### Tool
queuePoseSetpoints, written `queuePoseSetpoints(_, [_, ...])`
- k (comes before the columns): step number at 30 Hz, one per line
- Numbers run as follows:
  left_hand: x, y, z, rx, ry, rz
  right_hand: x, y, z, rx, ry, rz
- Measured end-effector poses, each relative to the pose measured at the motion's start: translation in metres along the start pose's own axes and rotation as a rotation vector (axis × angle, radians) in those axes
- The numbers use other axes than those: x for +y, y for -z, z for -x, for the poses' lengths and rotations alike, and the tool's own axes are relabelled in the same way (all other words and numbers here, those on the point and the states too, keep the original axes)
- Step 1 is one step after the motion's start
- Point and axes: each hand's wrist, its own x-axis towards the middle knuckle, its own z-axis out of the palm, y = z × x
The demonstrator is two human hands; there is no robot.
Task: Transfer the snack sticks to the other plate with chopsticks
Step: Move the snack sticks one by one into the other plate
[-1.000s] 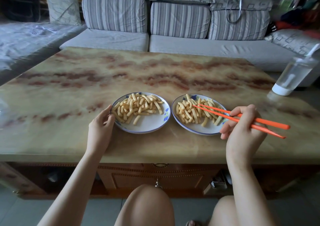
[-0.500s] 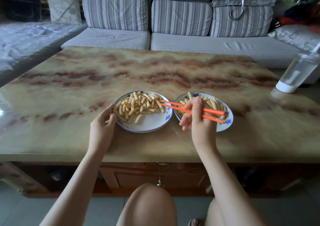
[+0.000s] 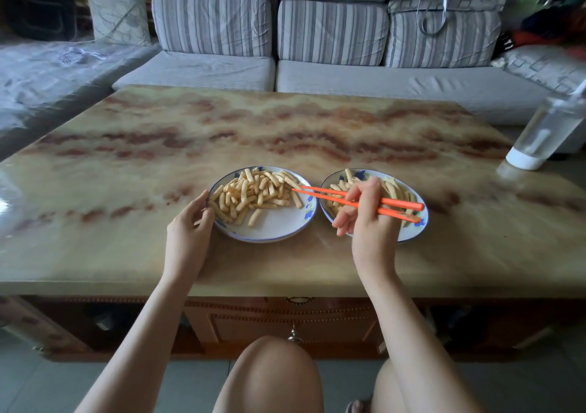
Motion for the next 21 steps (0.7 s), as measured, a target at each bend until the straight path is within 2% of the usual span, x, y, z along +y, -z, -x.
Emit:
queuePoseSetpoints(4, [0.000,0.000,-0.001,0.002,0.004,-0.002,-0.005,0.015,-0.001,0.121,0.002,-0.063])
queuePoseSetpoints(11, [0.003,0.000,0.001,0.001,0.012,-0.002,-0.010,0.044,-0.009,0.362,0.054,-0.030])
queuePoseSetpoints(21, [0.003,0.000,0.001,-0.005,0.020,0.000,-0.015,0.048,-0.005,0.311,0.121,0.015])
